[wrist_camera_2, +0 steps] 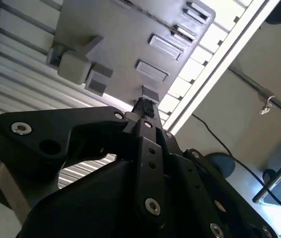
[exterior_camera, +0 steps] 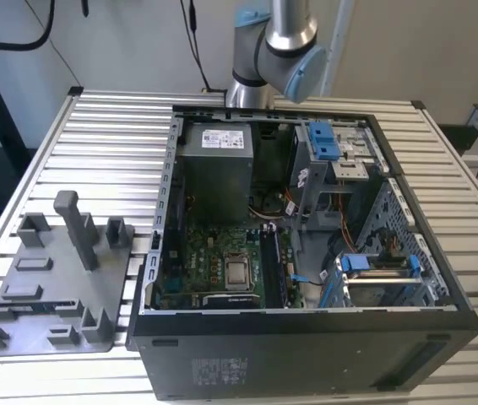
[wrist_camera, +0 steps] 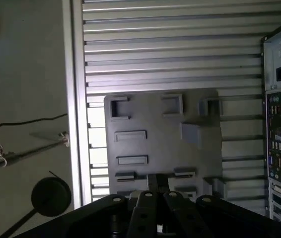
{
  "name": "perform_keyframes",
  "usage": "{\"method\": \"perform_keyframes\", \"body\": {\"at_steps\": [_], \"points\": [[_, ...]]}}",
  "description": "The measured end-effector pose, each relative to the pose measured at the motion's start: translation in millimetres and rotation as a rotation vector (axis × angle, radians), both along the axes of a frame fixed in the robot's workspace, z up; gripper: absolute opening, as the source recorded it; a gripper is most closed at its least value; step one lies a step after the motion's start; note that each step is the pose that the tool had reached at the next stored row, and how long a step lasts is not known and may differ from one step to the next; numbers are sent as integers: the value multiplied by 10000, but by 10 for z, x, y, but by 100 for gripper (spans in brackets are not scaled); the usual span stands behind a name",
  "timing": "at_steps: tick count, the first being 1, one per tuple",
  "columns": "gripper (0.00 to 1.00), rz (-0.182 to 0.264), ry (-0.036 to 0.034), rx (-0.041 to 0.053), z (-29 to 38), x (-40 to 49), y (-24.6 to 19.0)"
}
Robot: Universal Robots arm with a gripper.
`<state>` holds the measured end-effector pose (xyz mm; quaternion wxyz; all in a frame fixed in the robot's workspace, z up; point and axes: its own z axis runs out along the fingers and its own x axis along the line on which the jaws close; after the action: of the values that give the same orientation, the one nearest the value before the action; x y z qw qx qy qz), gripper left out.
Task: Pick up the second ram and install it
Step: 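Reach for the second ram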
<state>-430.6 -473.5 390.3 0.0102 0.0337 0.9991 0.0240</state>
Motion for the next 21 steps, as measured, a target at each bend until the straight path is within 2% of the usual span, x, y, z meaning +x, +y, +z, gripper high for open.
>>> {"method": "perform_keyframes", "body": {"at_steps": [5, 13, 21], "points": [[11, 1, 1, 0, -2, 15, -115], [11, 7, 7, 0, -3, 59, -185], [11, 65, 7, 0, -6, 69, -332]]}}
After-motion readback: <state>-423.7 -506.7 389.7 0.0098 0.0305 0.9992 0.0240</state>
